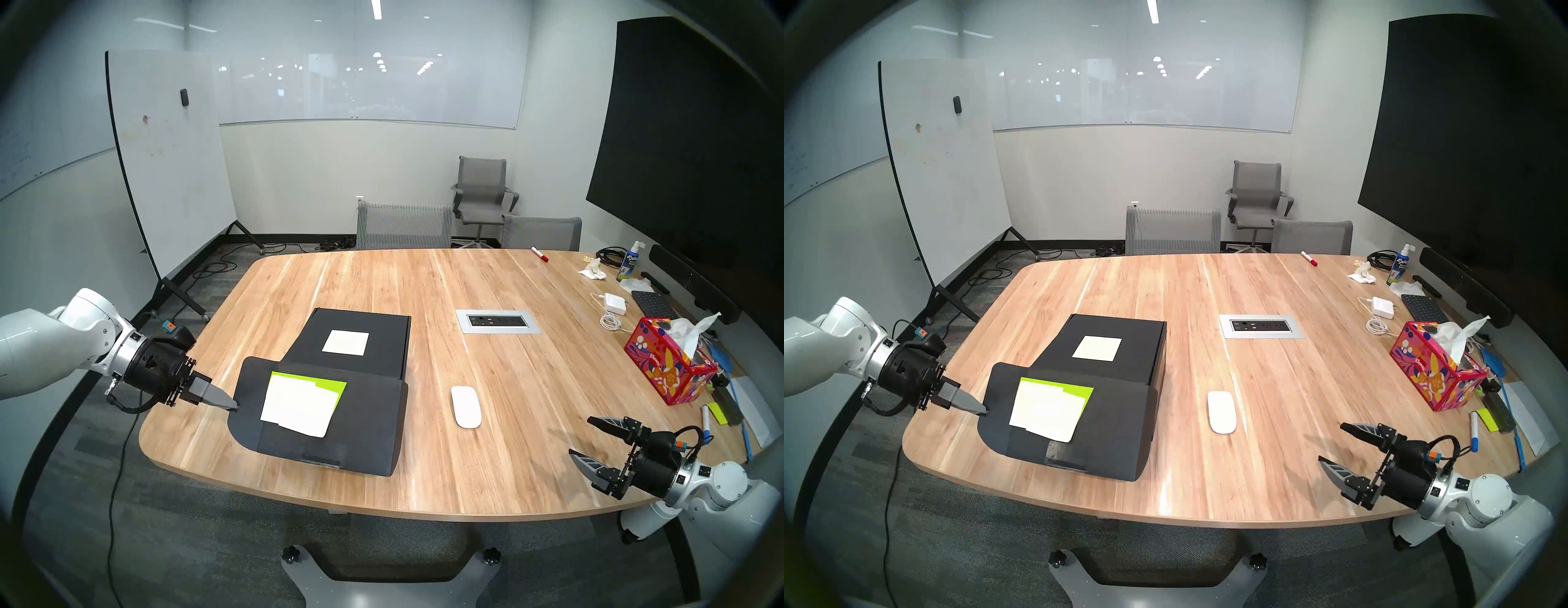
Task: Open the box and place the mouse inside
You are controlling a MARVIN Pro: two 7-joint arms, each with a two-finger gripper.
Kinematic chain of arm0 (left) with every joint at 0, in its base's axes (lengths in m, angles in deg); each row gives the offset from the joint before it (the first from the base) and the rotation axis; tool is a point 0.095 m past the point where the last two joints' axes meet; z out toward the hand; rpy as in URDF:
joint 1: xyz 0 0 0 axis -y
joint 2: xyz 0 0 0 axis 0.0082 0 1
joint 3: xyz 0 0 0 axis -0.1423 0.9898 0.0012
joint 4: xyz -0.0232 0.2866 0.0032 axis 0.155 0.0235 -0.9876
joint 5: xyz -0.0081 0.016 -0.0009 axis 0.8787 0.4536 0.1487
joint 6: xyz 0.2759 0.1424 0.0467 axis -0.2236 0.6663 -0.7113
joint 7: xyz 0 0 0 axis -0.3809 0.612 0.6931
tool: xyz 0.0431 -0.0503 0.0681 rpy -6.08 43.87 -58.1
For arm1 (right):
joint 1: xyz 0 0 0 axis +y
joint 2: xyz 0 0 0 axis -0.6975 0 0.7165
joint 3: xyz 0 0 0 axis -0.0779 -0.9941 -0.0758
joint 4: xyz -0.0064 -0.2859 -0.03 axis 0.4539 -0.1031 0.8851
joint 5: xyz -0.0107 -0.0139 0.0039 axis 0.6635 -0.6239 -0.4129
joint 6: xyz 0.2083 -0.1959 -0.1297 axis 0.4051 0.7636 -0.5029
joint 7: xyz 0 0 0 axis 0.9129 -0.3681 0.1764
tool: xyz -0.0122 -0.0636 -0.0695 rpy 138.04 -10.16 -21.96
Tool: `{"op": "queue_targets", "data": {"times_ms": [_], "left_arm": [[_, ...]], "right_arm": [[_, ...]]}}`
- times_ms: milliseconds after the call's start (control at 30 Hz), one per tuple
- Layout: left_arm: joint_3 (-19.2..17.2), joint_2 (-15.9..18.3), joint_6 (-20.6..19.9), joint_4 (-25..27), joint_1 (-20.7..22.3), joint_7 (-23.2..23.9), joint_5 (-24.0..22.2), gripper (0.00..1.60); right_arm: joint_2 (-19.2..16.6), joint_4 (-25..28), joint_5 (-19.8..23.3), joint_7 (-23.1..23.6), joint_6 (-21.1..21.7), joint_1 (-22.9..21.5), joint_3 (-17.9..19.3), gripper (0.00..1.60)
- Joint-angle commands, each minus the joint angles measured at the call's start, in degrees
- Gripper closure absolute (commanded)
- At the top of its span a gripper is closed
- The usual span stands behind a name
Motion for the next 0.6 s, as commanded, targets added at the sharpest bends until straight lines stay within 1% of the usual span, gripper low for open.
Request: {"op": "queue_targets", "data": {"times_ms": [0, 167, 300, 567], "left_arm": [[-1.23, 1.13, -1.89, 1.0, 1.64, 5.86, -2.01, 1.6], [-1.43, 1.43, -3.61, 1.56, 2.15, 4.28, -3.25, 1.6], [-1.59, 1.58, -3.65, 1.96, 2.62, 2.98, -4.31, 1.6], [-1.87, 1.88, -3.65, 2.53, 3.73, 2.03, -6.16, 1.6]], "right_arm": [[-0.01, 0.13, 0.09, 0.0, -0.05, -0.07, 0.2, 0.0], [-0.01, 0.12, 0.08, 0.0, -0.05, -0.07, 0.19, 0.0], [-0.01, 0.12, 0.08, 0.0, -0.05, -0.07, 0.19, 0.0], [-0.02, 0.12, 0.08, 0.0, -0.05, -0.08, 0.18, 0.0]]}}
